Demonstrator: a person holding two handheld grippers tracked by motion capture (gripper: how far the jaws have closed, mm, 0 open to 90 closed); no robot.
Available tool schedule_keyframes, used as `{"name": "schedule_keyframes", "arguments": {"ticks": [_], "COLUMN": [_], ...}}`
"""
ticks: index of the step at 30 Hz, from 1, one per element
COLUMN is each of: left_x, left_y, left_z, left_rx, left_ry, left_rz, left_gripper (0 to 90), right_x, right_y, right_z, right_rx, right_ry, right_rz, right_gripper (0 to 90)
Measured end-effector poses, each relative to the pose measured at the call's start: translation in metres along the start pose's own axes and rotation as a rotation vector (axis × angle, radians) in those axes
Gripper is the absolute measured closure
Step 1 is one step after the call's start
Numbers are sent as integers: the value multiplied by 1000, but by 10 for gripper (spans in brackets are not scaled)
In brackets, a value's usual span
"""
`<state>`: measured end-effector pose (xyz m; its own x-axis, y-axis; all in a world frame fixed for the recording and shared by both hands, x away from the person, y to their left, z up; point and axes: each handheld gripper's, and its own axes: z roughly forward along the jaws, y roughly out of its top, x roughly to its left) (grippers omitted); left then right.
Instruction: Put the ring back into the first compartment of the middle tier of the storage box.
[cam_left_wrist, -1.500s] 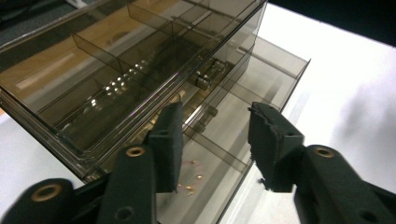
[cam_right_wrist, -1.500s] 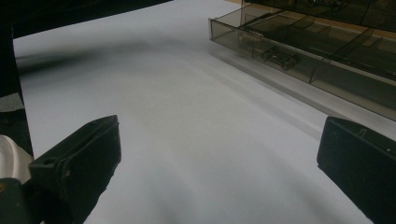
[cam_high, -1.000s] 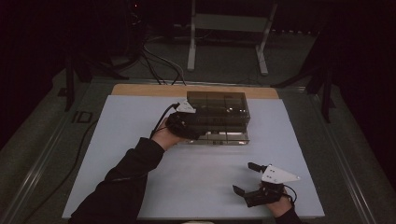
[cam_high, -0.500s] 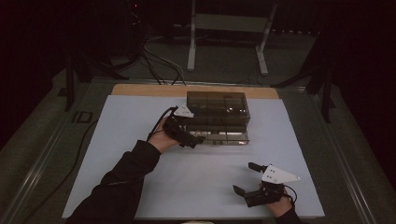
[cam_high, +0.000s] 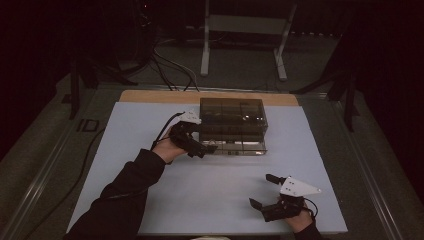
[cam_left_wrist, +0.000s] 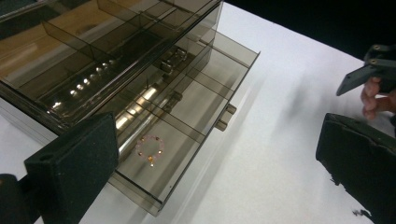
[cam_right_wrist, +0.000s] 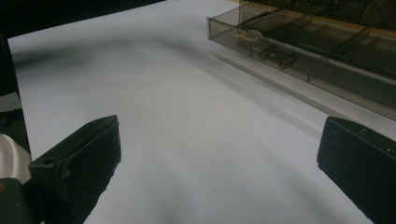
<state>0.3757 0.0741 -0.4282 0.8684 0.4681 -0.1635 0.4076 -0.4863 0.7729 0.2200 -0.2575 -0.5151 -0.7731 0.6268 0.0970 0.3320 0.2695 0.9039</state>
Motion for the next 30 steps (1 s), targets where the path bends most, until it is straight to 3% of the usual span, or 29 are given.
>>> {"name": "schedule_keyframes", "arguments": {"ticks": [7,20,30], "left_x": [-1,-1,-1], "left_y": [-7,-25,-49], "left_z": [-12,-37,-59], "left_rx": [8,14,1], "left_ry": [-6,32,56], "left_rz": [33,23,6], "left_gripper": [10,10,10], "right_x": [1,1,1], "right_y": [0,1,0], "right_z": [0,2,2], "right_rx": [0,2,2], "right_ry": [1,2,2], "right_rz": [-3,1,0], "right_gripper": [0,0,0]}}
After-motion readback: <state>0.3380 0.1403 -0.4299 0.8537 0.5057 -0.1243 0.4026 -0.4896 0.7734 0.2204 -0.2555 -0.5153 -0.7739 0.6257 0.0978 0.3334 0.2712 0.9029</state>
